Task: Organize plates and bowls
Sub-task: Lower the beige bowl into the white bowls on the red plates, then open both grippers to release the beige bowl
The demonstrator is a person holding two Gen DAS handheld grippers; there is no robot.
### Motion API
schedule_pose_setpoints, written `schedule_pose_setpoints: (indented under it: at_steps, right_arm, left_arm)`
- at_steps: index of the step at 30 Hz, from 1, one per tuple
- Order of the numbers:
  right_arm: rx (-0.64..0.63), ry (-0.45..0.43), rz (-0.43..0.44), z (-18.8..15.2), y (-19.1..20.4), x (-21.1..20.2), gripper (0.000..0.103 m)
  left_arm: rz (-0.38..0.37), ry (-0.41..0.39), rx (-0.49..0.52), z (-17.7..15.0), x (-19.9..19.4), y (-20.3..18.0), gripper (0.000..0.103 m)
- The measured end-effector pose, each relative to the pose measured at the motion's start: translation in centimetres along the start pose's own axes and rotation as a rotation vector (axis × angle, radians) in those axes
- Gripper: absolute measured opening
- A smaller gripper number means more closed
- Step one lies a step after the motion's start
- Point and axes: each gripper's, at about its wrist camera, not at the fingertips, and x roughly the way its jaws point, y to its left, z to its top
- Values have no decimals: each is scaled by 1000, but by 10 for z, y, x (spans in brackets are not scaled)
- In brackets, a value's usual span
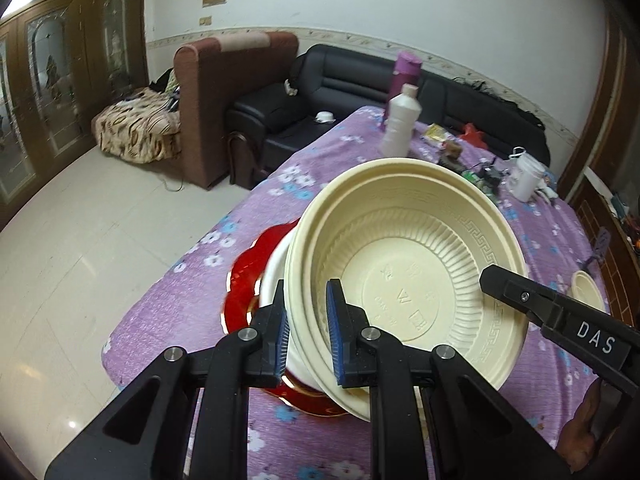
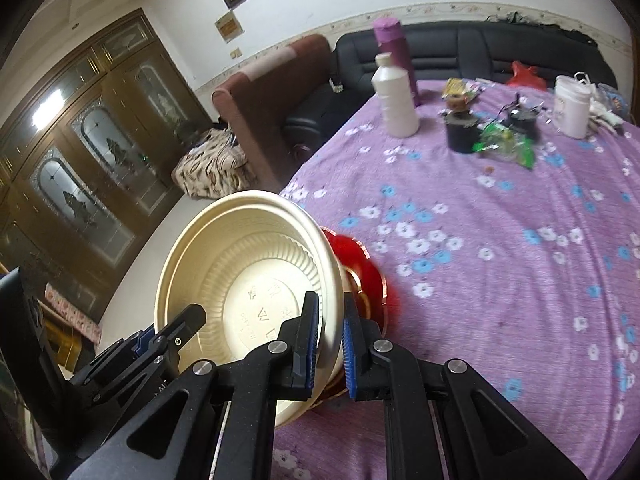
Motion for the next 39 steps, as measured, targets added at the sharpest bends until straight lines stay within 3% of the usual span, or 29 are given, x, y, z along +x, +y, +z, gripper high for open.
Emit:
schedule_pose_setpoints:
  at_steps: [10, 23, 25, 26, 28, 30, 32, 35, 39]
  right_arm:
    - [-3, 62, -8, -5, 1, 32, 10]
    - [-14, 97, -25, -13, 3, 47, 14]
    - [-6, 93, -25, -13, 2, 45, 16]
    - [1, 91, -20, -13, 2, 44, 21]
    - [12, 86, -10, -13, 0, 42, 33]
    - [20, 75, -6, -13, -1, 39, 48]
    - [27, 65, 3, -13, -1, 36, 55]
    - [42, 40, -4, -12, -2, 29, 74]
    - [82, 6, 28, -10, -8, 17, 78]
  left_arm:
    - [29, 75, -2, -9, 28, 11, 15]
    - [31, 133, -34, -15, 36, 18, 15]
    - [39, 125, -39, -15, 35, 19, 22]
    - [47, 124, -45, -15, 34, 20, 26]
    - [53, 115, -67, -15, 31, 24, 49]
    - [54, 97, -84, -15, 27, 27, 56]
    - [57, 85, -89, -14, 23, 29, 59]
    - [61, 78, -89, -12, 20, 28, 59]
    - [65, 65, -98, -12, 15, 29, 64]
